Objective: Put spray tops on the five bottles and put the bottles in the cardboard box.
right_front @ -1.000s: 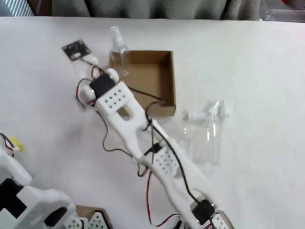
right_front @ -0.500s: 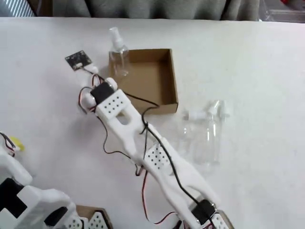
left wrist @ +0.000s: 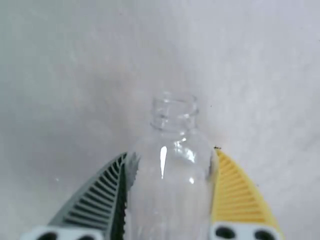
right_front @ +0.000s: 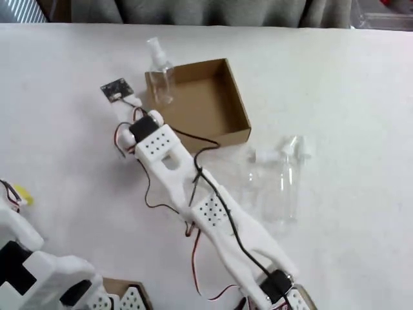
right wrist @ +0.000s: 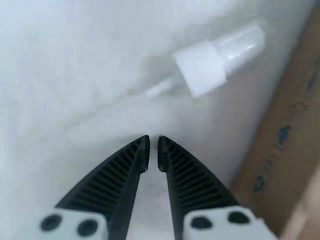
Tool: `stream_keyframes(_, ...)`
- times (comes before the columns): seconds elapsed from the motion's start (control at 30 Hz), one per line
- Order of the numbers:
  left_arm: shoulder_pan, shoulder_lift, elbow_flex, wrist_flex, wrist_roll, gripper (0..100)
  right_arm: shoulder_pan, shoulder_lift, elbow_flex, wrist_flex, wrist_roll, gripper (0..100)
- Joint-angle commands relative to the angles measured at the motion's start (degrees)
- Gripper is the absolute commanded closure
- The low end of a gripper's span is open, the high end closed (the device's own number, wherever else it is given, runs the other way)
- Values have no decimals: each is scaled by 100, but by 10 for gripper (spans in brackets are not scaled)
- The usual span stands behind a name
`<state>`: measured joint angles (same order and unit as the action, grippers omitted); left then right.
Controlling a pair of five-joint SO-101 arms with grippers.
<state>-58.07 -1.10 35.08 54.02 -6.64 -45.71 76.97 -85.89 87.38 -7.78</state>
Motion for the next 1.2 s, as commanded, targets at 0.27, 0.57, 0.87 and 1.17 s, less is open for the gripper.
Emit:
stream_keyframes(0.27,-13,-22,-290,70,-79,980,57,-1552,1284,1200,422,983)
stream_keyframes(0.57,-4,-22,-290,70,-79,980,22,-4198,4897,1147,615,983)
stream_keyframes(0.87,22,-22,-290,79,-79,980,980,-7266,7235,1147,624,983)
stream_keyframes(1.17,1253,-259,-290,404,-88,980,3073,-9042,8580,1147,2259,983)
